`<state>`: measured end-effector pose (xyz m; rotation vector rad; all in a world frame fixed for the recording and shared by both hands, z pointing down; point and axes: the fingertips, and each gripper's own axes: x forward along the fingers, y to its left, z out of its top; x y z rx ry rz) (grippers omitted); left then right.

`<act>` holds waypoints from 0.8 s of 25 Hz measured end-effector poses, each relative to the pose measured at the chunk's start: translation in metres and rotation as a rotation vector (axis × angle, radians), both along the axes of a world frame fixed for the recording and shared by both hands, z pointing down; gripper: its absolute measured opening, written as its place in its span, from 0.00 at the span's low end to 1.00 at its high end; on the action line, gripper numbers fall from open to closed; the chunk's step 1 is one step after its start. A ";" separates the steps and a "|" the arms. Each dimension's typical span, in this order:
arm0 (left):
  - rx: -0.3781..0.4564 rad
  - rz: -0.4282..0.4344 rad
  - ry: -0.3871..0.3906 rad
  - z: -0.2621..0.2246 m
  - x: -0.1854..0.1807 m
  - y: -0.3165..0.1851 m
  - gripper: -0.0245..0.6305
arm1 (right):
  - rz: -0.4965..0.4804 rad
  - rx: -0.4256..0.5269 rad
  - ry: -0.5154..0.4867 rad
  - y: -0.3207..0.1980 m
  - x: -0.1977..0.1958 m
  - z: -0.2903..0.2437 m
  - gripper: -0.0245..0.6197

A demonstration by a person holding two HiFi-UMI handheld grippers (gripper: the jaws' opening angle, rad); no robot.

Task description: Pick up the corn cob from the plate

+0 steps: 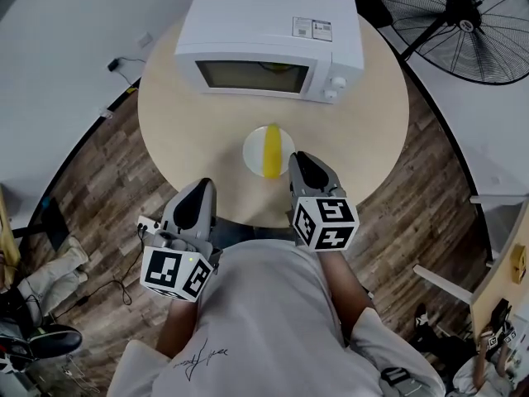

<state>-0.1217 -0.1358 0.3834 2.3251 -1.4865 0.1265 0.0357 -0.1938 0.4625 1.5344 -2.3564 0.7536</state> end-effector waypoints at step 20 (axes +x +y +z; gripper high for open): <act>-0.032 -0.005 -0.009 0.006 -0.017 -0.008 0.04 | 0.003 -0.108 0.031 -0.022 -0.020 0.050 0.20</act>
